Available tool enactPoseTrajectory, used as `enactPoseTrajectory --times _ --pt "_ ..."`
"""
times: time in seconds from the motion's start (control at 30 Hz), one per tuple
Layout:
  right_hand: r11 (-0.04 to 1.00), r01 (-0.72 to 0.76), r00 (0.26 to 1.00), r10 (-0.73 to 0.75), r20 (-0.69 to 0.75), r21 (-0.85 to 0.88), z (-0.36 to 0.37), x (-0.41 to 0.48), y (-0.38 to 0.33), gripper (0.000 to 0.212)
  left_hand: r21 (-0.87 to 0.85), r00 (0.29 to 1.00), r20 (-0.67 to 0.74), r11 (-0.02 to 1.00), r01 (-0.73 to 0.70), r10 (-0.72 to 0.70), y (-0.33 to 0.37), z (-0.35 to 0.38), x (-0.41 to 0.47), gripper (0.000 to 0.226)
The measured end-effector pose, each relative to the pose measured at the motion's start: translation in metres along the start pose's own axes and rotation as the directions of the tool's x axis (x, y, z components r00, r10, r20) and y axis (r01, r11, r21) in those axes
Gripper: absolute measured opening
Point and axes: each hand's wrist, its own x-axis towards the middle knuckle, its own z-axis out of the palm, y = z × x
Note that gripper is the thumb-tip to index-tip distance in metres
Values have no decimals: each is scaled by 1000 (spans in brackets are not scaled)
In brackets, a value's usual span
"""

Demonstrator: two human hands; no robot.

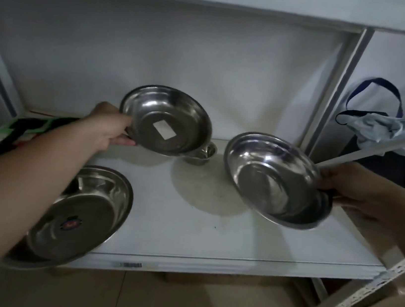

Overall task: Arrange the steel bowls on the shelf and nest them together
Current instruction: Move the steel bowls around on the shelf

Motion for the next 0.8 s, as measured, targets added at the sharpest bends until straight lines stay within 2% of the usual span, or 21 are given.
enactPoseTrajectory --times 0.03,0.13,0.17,0.27,0.43,0.57,0.7,0.8 --pt "1000 20 1000 -20 23 -2 2 1 -1 64 -1 1000 23 1000 8 -8 -1 5 -6 13" --pt "996 13 999 -16 -32 -90 3 -2 0 14 18 999 39 999 37 -37 -7 8 -15 14" --pt "993 -6 999 0 -55 -121 2 -4 5 5 36 998 31 998 46 -47 -10 5 -14 13" --pt "979 -85 991 64 -117 -186 -7 -8 26 2 45 998 -3 997 56 -56 -17 -7 -7 10" --pt "950 -242 960 205 -191 -196 -17 -4 69 7 10 993 -86 996 84 -83 -29 -21 0 8" --pt "941 -279 953 248 -171 -190 -13 -2 85 16 19 991 -76 993 114 -112 -38 -20 -1 13" --pt "969 -221 973 211 -96 -114 -9 -6 76 18 18 995 -37 995 96 -95 -39 -9 -13 20" --pt "988 -142 989 144 -24 63 -7 -14 53 15 -11 997 47 998 62 -61 -36 10 -27 19"
